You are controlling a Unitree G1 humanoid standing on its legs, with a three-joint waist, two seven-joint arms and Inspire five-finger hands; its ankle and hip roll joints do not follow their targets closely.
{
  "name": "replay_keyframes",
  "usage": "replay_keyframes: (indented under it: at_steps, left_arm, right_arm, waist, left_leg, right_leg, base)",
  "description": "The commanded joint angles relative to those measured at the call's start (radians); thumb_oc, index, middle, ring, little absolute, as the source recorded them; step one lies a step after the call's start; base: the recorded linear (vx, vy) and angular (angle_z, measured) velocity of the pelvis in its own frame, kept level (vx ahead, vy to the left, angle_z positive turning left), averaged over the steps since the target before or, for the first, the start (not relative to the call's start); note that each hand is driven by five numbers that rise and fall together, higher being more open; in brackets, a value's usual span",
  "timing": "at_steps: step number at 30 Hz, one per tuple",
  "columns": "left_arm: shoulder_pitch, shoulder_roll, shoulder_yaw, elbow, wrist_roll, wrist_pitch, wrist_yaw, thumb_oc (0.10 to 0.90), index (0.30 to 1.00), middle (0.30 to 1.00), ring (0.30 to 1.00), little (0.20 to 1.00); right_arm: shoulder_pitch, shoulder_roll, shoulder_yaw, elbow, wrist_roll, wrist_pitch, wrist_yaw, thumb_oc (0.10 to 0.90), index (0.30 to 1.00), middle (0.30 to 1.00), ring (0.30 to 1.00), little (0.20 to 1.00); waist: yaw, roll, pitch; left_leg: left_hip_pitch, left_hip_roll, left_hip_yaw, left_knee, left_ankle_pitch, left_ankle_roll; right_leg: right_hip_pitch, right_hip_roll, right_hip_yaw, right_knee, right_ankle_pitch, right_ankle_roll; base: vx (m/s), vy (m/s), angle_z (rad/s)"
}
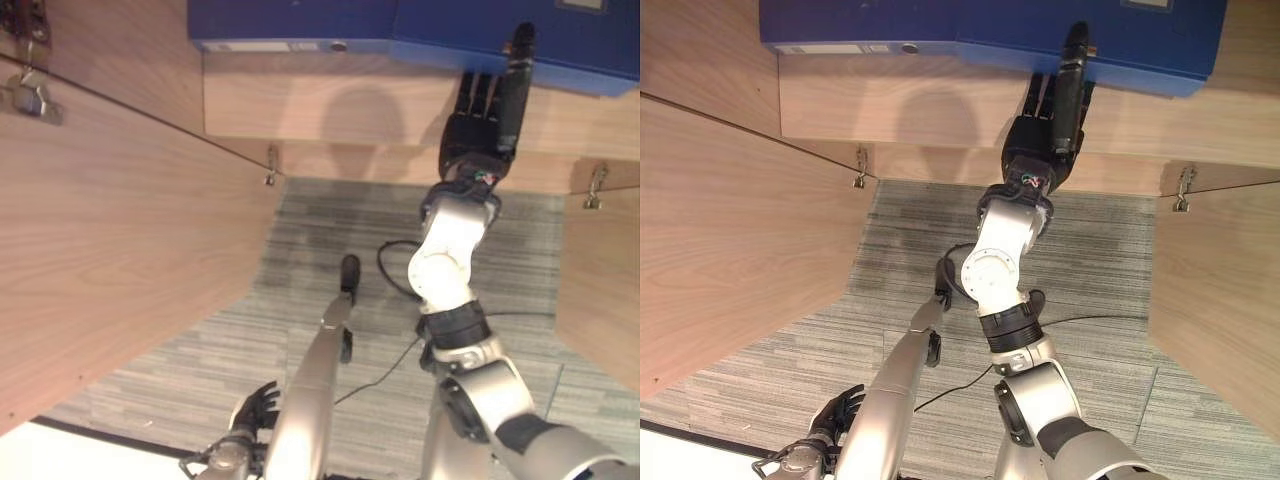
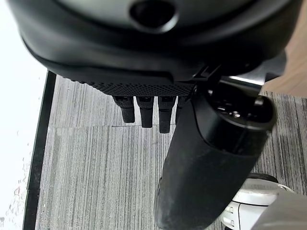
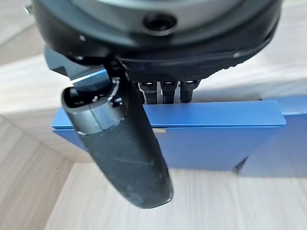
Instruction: Put the empty folder in the office cabinet
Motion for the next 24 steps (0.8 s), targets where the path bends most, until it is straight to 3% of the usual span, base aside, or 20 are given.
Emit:
replay_keyframes:
  at_steps: [1, 8, 13, 17, 20, 24]
  left_arm:
    - [0.097, 0.047, -0.027, 0.048, -0.047, 0.021, 0.011, 0.8, 0.9, 0.9, 0.9, 0.9]
    - [0.09, 0.022, -0.01, 0.081, -0.051, 0.033, 0.016, 0.8, 0.9, 0.9, 0.9, 0.9]
    - [0.089, 0.024, 0.004, 0.1, -0.055, 0.036, 0.019, 0.8, 0.9, 0.9, 0.9, 0.9]
    - [0.068, 0.055, -0.001, 0.128, -0.056, 0.039, -0.001, 0.8, 0.9, 0.9, 0.9, 0.9]
    - [0.065, 0.082, 0.007, 0.15, -0.037, 0.032, -0.022, 0.8, 0.9, 0.9, 0.9, 0.9]
    - [0.067, 0.09, 0.028, 0.174, -0.021, 0.028, -0.036, 0.8, 0.9, 0.9, 0.9, 0.9]
  right_arm:
    - [-0.051, -0.061, 0.051, -0.152, -0.13, 0.032, 0.094, 0.8, 0.9, 0.9, 0.9, 0.9]
    - [0.016, -0.104, 0.067, -0.145, -0.208, 0.093, 0.024, 0.8, 0.9, 0.9, 0.9, 0.9]
    - [-0.04, -0.158, 0.106, -0.079, -0.192, 0.134, 0.023, 0.8, 0.9, 0.9, 0.9, 0.9]
    - [-0.223, -0.296, 0.146, 0.18, -0.168, 0.274, 0.023, 0.8, 0.9, 0.9, 0.9, 0.9]
    - [-0.32, -0.405, 0.212, 0.332, -0.151, 0.37, 0.087, 0.8, 0.9, 0.9, 0.9, 0.9]
    - [-0.382, -0.472, 0.278, 0.401, -0.151, 0.423, 0.152, 0.8, 0.9, 0.9, 0.9, 0.9]
  waist:
    - [0.01, 0.011, 0.005]
    - [-0.013, -0.008, 0.013]
    - [-0.009, -0.017, 0.013]
    - [0.002, -0.029, 0.01]
    - [0.01, -0.039, 0.007]
    - [0.014, -0.046, 0.01]
  left_leg:
    - [-0.016, -0.02, -0.03, 0.006, -0.074, -0.023]
    - [-0.016, -0.016, -0.028, 0.001, -0.071, -0.022]
    - [-0.018, -0.012, -0.028, 0.0, -0.068, -0.023]
    - [-0.013, -0.007, -0.032, -0.003, -0.066, -0.022]
    - [-0.011, -0.002, -0.035, -0.005, -0.063, -0.024]
    - [-0.011, 0.001, -0.035, -0.004, -0.061, -0.026]
  right_leg:
    - [0.105, -0.001, -0.047, -0.078, 0.011, 0.051]
    - [0.107, 0.002, -0.049, -0.093, 0.021, 0.05]
    - [0.109, 0.005, -0.051, -0.097, 0.025, 0.047]
    - [0.112, 0.007, -0.053, -0.1, 0.029, 0.046]
    - [0.114, 0.009, -0.057, -0.105, 0.031, 0.044]
    - [0.117, 0.014, -0.062, -0.109, 0.031, 0.041]
  base:
    - [0.0, 0.0, 0.0]
    - [0.0, 0.0, 0.0]
    - [0.0, 0.0, 0.0]
    - [0.0, -0.004, -0.01]
    - [0.0, 0.0, 0.0]
    - [0.0, -0.007, -0.03]
